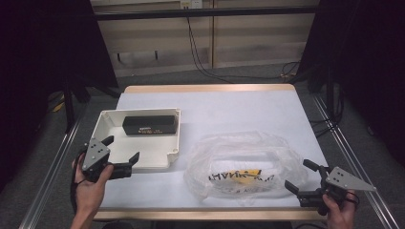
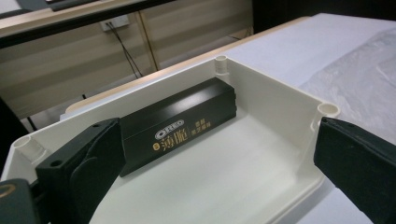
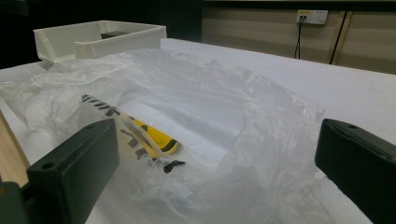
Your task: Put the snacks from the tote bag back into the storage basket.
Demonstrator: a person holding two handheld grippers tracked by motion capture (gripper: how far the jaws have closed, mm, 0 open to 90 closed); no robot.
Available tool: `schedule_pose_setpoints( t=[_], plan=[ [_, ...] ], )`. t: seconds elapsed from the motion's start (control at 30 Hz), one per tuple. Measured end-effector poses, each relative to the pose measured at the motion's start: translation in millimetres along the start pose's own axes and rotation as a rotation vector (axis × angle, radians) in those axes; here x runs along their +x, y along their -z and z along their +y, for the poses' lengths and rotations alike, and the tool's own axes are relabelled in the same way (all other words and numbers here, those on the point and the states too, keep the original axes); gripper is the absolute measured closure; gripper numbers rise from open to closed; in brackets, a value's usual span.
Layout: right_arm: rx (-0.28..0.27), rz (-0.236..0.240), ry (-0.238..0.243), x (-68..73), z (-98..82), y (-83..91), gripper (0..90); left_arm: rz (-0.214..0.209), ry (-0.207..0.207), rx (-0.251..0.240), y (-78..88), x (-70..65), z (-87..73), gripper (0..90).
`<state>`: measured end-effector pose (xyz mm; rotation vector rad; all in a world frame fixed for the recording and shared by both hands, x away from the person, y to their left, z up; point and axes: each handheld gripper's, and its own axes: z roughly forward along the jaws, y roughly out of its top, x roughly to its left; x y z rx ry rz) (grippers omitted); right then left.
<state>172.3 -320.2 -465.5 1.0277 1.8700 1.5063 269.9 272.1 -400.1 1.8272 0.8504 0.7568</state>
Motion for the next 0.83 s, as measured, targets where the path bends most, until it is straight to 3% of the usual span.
schedule_pose_setpoints(
  t=[0.07,0.17,0.2,0.27,0.37,0.53,0.63,0.73,0.77,0.83],
  plan=[
    [-0.001,-0.005,-0.001,-0.2,0.3,-0.3,0.0,0.016,0.010,0.002,-2.5,-7.2,-2.2,2.1],
    [-0.001,-0.004,-0.005,-0.5,0.2,-0.1,0.0,-0.014,0.047,0.002,-4.8,-16.9,-7.1,2.0],
    [0.000,-0.002,-0.001,-0.9,0.0,-0.3,0.0,-0.001,0.035,-0.001,-5.5,-22.7,-8.8,2.0],
    [0.001,-0.004,-0.003,-2.0,-0.1,-0.3,0.0,-0.027,0.038,0.006,-7.0,-28.3,-10.5,1.4],
    [-0.002,-0.004,-0.001,-2.1,0.0,-0.3,0.0,-0.028,0.043,-0.009,-8.7,-37.4,-13.4,1.7],
    [0.001,0.000,-0.001,-2.2,0.2,-1.9,0.0,-0.079,0.066,-0.032,-12.3,-47.0,-24.9,1.3],
    [-0.001,-0.002,-0.004,-2.9,0.2,-2.1,0.0,-0.111,0.067,-0.020,-15.1,-53.6,-35.9,1.3],
    [-0.009,-0.004,0.000,-3.3,0.4,-1.7,0.0,-0.146,0.041,-0.005,-15.6,-56.4,-44.0,1.6],
    [-0.014,-0.001,-0.004,-2.9,0.6,-1.5,0.0,-0.171,0.052,-0.006,-17.5,-56.9,-46.7,1.1],
    [-0.017,-0.001,-0.008,-2.6,0.6,-1.3,0.0,-0.171,0.056,0.005,-18.7,-56.0,-49.8,1.7]
  ],
)
